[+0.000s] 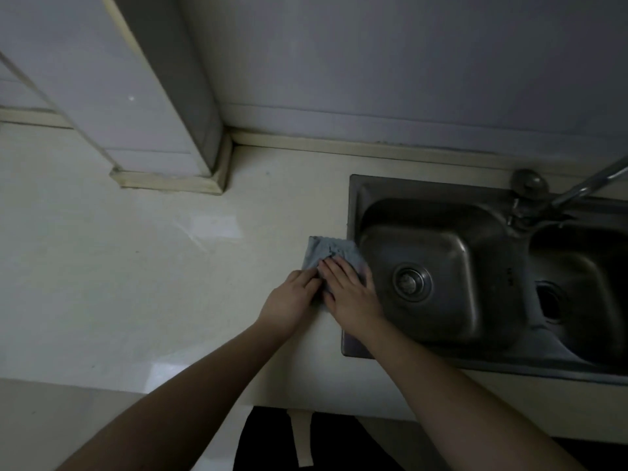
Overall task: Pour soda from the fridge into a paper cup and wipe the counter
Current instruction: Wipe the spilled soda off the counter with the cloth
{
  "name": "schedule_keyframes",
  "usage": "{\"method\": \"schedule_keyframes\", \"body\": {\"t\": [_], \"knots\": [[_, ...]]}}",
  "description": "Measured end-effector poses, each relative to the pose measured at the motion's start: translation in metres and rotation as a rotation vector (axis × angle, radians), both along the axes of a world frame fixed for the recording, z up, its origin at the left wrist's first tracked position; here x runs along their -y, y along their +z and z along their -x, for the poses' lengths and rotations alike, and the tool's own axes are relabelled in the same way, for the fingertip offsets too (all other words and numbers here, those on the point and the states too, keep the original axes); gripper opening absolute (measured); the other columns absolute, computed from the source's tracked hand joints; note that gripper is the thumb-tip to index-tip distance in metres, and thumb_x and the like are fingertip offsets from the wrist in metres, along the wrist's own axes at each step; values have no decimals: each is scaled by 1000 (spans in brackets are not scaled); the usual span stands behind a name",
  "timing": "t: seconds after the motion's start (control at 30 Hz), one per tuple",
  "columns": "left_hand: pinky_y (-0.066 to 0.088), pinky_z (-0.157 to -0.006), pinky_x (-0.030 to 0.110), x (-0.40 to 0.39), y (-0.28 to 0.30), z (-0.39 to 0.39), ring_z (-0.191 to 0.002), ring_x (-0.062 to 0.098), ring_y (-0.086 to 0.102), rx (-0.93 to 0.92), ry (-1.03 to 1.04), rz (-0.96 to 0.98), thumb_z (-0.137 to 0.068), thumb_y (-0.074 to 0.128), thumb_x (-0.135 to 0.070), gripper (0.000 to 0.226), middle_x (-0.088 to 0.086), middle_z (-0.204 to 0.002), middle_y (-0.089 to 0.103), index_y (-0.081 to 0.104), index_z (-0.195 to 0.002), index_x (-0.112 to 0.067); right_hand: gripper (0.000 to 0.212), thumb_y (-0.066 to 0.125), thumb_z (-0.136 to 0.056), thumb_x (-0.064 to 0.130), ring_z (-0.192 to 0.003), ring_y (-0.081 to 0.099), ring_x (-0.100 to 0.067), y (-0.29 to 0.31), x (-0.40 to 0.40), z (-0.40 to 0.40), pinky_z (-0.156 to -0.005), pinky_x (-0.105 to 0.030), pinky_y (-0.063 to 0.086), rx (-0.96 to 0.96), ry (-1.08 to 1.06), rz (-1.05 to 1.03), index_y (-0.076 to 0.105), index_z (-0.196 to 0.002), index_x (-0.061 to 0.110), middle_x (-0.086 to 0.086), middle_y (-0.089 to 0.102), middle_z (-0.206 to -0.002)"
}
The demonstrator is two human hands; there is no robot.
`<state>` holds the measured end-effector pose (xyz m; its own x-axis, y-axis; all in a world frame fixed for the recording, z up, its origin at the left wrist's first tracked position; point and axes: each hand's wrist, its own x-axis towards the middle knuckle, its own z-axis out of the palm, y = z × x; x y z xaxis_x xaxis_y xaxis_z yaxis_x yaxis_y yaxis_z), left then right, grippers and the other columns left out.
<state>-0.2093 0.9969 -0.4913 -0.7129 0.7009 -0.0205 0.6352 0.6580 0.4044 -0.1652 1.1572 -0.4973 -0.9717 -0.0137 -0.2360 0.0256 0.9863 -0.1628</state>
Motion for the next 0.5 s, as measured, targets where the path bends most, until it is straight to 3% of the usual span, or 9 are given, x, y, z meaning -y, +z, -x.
{"method": "schedule_keyframes", "body": {"t": [0.07,0.13,0.2,0.37,0.5], "knots": [[55,-76,31,-13,1,-4,-104,25,58,-12,-14,8,-83,71,-16,43,6,-132,58,62,-124,-13,53,28,-99,39,-146,4,-7,2,-9,-5,-114,-52,12,0,-35,82,21,-151,26,10,16,-159],[55,-75,31,-23,2,-6,-103,25,59,-9,-27,5,-82,71,-15,42,7,-130,59,63,-123,-12,54,30,-103,32,-143,-13,-4,4,-15,-10,-115,-38,10,-3,-65,203,13,-153,22,8,2,-160],[56,-76,33,-29,1,-7,-104,26,58,1,-32,12,-82,71,-14,43,7,-131,58,62,-124,-12,53,30,-103,28,-139,-18,-1,5,-18,-13,-113,-28,8,-16,-87,251,11,-153,21,8,-1,-160],[54,-78,34,-41,3,-11,-110,27,56,-1,-36,27,-86,67,-15,42,9,-133,57,60,-127,-11,52,35,-102,19,-146,0,-11,-10,-24,-17,-120,-31,10,-45,-132,410,18,-151,15,3,7,-160],[57,-80,39,-54,2,-17,-110,31,56,8,-57,26,-85,65,-13,42,14,-131,58,60,-127,-7,48,41,-98,0,-139,23,-7,-6,-26,-20,-107,-2,10,-148,-214,552,34,-144,6,2,25,-153]]}}
